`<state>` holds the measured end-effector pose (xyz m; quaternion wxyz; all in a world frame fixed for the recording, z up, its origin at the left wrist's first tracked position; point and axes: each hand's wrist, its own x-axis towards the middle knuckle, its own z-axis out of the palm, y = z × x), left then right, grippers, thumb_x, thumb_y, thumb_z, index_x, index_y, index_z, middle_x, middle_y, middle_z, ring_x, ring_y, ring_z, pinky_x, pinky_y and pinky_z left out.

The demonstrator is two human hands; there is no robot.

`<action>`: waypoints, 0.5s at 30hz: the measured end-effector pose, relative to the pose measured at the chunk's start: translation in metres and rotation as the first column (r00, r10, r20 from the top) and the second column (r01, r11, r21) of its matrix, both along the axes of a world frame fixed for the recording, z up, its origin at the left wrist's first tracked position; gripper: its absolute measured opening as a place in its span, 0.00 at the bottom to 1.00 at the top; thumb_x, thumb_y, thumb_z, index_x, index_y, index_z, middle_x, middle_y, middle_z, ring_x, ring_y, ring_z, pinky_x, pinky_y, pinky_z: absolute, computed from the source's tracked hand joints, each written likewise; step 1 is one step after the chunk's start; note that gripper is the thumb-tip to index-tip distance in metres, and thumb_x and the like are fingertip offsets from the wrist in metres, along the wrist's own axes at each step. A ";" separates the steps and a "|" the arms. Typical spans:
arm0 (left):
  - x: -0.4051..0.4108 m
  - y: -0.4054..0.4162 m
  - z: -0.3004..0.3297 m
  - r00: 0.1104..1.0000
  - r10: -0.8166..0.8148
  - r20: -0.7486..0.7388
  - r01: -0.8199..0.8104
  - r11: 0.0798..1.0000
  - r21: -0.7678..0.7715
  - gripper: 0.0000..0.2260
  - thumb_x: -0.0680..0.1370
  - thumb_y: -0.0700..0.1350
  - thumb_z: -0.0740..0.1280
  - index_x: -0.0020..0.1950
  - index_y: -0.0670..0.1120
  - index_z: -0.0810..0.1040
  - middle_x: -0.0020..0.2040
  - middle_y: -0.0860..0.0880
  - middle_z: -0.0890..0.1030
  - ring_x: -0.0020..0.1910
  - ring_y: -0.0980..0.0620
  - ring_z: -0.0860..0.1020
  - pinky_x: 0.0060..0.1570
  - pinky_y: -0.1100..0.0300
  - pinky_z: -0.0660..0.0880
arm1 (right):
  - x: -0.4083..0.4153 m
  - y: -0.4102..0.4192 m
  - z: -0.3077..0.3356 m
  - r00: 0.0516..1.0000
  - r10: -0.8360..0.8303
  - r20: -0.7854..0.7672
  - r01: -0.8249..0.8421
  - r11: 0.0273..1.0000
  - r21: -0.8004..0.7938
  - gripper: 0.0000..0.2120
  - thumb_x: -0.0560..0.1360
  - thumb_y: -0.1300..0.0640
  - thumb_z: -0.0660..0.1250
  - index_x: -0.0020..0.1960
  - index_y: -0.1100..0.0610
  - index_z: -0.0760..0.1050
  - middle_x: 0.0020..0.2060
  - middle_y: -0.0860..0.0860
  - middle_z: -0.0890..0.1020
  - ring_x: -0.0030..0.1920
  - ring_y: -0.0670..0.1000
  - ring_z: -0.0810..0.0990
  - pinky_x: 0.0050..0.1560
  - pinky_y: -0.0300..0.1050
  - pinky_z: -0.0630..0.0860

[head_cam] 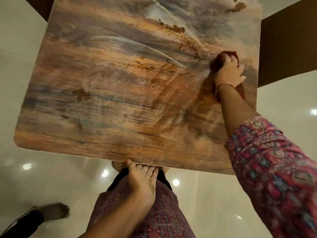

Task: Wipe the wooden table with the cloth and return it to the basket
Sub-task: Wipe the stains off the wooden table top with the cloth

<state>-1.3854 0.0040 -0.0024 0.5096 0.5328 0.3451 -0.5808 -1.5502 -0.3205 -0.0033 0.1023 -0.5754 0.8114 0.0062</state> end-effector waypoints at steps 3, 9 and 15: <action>0.012 -0.001 0.000 0.999 0.046 -0.017 -0.046 0.999 0.005 0.35 0.79 0.65 0.49 0.76 0.42 0.58 0.74 0.40 0.64 0.72 0.41 0.64 0.70 0.48 0.61 | 0.045 0.027 -0.004 0.999 0.032 0.015 -0.031 0.999 -0.036 0.24 0.83 0.60 0.48 0.77 0.44 0.57 0.77 0.45 0.56 0.75 0.57 0.55 0.70 0.62 0.56; 0.023 -0.003 0.001 0.999 0.035 -0.040 -0.035 0.999 0.001 0.34 0.78 0.66 0.48 0.75 0.43 0.60 0.73 0.41 0.66 0.71 0.41 0.66 0.70 0.47 0.62 | 0.122 0.177 -0.004 0.589 0.805 0.075 -0.806 0.591 -0.022 0.24 0.79 0.55 0.48 0.73 0.46 0.66 0.73 0.47 0.67 0.69 0.56 0.68 0.53 0.52 0.66; 0.028 0.003 0.001 0.998 -0.029 -0.058 0.028 1.000 -0.004 0.34 0.79 0.65 0.48 0.76 0.41 0.60 0.72 0.39 0.67 0.71 0.41 0.67 0.69 0.48 0.63 | 0.026 0.023 -0.002 0.973 0.231 -0.015 -0.231 0.973 -0.012 0.26 0.80 0.62 0.53 0.74 0.43 0.63 0.76 0.48 0.61 0.73 0.58 0.59 0.68 0.65 0.59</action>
